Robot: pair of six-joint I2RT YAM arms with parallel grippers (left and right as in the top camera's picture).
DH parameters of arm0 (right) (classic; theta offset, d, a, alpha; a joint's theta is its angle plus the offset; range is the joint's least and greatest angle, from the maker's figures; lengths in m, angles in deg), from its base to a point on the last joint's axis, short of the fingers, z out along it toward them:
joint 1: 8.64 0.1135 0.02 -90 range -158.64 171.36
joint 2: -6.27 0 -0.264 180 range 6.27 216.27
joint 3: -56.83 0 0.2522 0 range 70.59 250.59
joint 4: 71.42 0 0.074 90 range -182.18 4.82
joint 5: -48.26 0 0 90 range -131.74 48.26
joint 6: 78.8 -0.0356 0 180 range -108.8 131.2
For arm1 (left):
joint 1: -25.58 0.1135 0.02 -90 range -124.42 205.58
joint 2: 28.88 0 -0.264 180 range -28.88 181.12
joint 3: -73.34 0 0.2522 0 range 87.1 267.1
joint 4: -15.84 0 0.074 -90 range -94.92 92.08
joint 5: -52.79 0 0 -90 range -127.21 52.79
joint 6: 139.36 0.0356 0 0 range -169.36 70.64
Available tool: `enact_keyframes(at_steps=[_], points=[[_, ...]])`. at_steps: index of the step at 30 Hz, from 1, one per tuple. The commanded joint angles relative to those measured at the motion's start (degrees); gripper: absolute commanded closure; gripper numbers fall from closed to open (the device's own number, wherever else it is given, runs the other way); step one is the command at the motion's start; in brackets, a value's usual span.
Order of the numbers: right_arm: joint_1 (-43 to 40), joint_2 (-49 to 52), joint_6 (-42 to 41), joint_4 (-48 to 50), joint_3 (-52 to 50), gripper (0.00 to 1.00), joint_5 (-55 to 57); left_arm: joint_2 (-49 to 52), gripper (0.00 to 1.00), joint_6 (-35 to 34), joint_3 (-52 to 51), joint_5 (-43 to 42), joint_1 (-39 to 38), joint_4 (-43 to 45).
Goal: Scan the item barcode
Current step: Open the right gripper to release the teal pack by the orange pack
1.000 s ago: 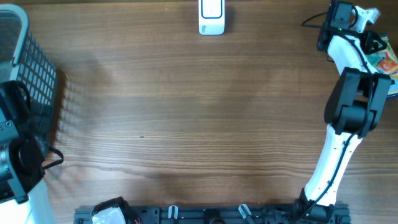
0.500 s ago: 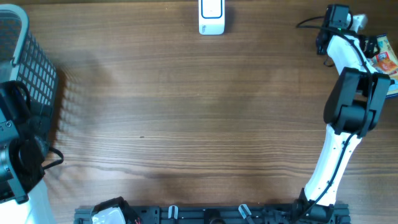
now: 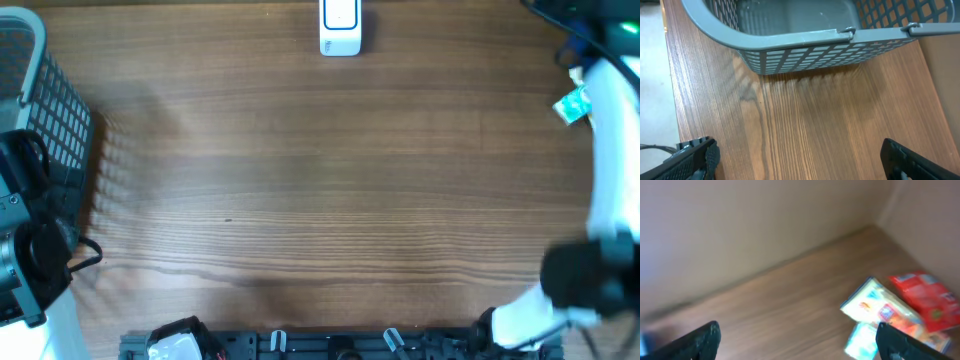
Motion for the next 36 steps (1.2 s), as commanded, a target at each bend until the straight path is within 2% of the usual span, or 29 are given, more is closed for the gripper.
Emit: enact_keyframes(at_steps=[1, 5, 8, 12, 16, 18, 21, 25, 36], points=[[0.2, -7.9, -7.7, -8.3, 0.0, 0.00, -15.1, 0.0, 0.00, 0.5, 0.4, -0.3, 0.3, -0.1], [0.4, -14.7, -13.6, -19.1, 0.0, 0.00, -14.2, 0.0, 0.00, 0.5, 0.4, -0.3, 0.3, -0.1], [0.4, -18.3, -13.2, -25.5, -1.2, 0.00, -14.2, 0.0, 0.00, 0.5, 0.4, -0.3, 0.3, -0.1], [0.5, -22.3, -13.1, -28.7, -6.4, 0.00, -15.2, 0.0, 0.00, 0.5, 0.4, -0.3, 0.3, -0.1], [1.2, -27.3, -8.3, -28.5, -15.9, 0.00, -20.7, 0.0, 0.00, 0.5, 0.4, -0.3, 0.3, -0.1], [1.2, -28.5, -8.9, -29.4, -19.8, 0.00, -22.7, 0.0, 0.00, 0.5, 0.4, -0.3, 0.3, -0.1], [1.2, -28.5, -12.2, -31.3, -24.3, 0.00, -22.6, 0.0, 0.00, 0.5, 0.4, -0.3, 0.3, -0.1], [1.2, -26.9, -12.3, -31.3, -27.5, 0.00, -22.6, 0.0, 0.00, 0.5, 0.4, -0.3, 0.3, -0.1], [1.2, -19.2, -13.8, -28.5, -27.7, 0.00, -22.6, 0.0, 0.00, 0.5, 0.4, -0.3, 0.3, -0.1]])
